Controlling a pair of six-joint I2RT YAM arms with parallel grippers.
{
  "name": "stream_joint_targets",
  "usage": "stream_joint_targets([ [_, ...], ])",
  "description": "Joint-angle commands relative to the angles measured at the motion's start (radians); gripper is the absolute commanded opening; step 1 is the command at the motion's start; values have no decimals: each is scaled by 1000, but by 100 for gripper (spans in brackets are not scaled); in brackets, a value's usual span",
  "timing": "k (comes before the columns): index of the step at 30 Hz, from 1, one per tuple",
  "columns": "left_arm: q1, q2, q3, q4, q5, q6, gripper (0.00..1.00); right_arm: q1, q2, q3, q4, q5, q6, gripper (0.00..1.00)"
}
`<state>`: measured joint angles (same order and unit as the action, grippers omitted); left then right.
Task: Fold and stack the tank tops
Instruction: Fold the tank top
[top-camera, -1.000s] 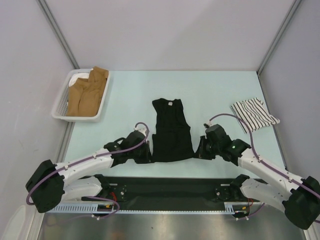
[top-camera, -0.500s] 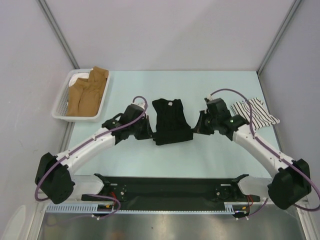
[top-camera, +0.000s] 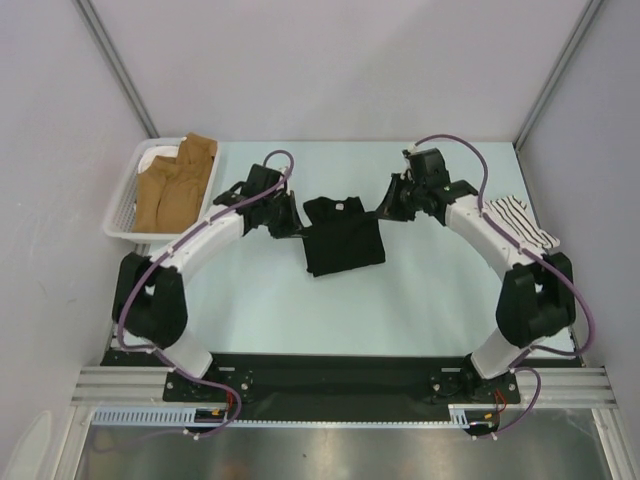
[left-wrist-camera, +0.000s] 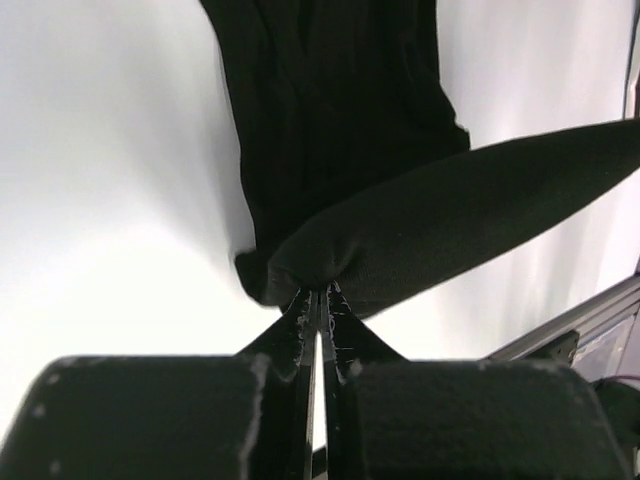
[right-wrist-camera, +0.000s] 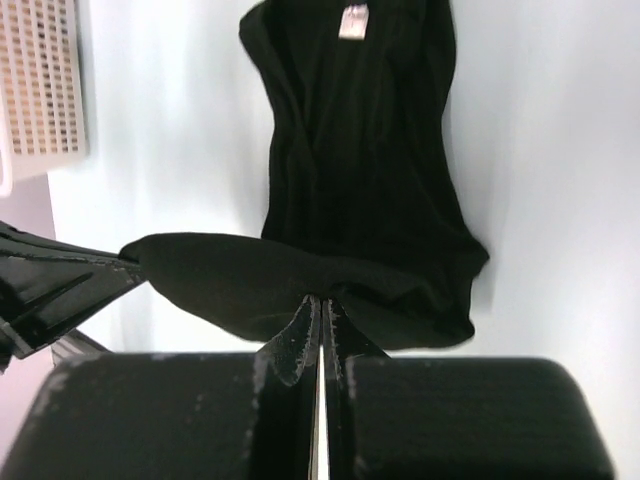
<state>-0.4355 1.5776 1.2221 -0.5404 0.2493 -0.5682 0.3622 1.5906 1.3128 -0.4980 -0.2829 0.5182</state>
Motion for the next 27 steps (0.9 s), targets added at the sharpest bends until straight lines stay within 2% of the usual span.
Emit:
stream_joint_targets([
  [1,43,90,102,17,74,39,2,-34,93,112,47,-48,-18,0],
  [11,147,306,336,7,127,37,4,-78,373,400,49,-110,-4,0],
  [16,181,410,408,29,124,16,5,-101,551,528,142,-173,49,2],
  [17,190,441,416,68,116,11,9,-104,584,557,148,-165,51,6],
  [18,195,458,422,85,116,7,39,-108,613,612,154,-150,55,18],
  [19,196,479,433,95,122,-1,55,-111,662,627,164,-139,69,43],
  [20,199,499,460,112,131,1,64,-114,681,637,180,-137,77,51],
  [21,199,533,474,112,131,2,81,-121,693,640,199,-124,89,62],
  [22,199,541,482,111,127,2,85,-124,701,625,217,-121,94,73],
  [24,204,515,462,128,119,2,92,-124,677,580,280,-125,80,80],
  [27,204,413,349,206,96,-1,99,-126,576,416,373,-136,20,78],
])
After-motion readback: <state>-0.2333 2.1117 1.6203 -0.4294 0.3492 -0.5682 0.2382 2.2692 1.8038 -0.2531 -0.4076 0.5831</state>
